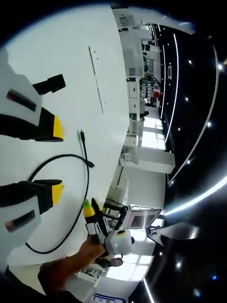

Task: Find the charging cable on the desk, coil it up and secure with Velcro.

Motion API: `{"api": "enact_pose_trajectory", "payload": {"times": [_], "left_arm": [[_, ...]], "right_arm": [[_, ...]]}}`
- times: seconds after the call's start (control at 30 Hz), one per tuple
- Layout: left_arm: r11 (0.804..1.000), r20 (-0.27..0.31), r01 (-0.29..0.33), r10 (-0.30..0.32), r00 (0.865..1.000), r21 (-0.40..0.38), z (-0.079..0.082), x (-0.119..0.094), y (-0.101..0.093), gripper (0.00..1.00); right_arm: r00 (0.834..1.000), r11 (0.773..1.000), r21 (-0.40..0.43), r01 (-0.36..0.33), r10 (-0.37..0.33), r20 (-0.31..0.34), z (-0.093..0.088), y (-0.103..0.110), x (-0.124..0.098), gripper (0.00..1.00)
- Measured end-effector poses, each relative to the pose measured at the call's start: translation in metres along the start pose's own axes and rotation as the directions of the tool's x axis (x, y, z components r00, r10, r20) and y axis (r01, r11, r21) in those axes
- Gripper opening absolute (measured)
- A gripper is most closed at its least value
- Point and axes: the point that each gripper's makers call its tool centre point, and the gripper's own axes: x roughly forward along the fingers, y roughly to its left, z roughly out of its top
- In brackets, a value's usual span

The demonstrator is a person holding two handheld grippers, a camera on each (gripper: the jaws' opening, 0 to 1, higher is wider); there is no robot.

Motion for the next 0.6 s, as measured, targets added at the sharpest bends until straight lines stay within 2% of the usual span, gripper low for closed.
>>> {"api": "enact_pose_trajectory", "payload": {"times": [0.4, 0.6], "left_arm": [[1.0, -0.031, 0.018, -0.018, 0.999, -0.022, -0.007, 0.025, -0.003, 0.31], [1.0, -0.061, -0.001, 0.001, 0.998, -0.011, -0.015, 0.034, 0.003, 0.31]], "right_arm": [[1.0, 1.0, 0.012, -0.011, 0.011, -0.003, 0.004, -0.009, 0.012, 0.25], [1.0, 1.0, 0.014, -0.016, 0.016, -0.006, 0.006, -0.013, 0.02, 0.24]]}}
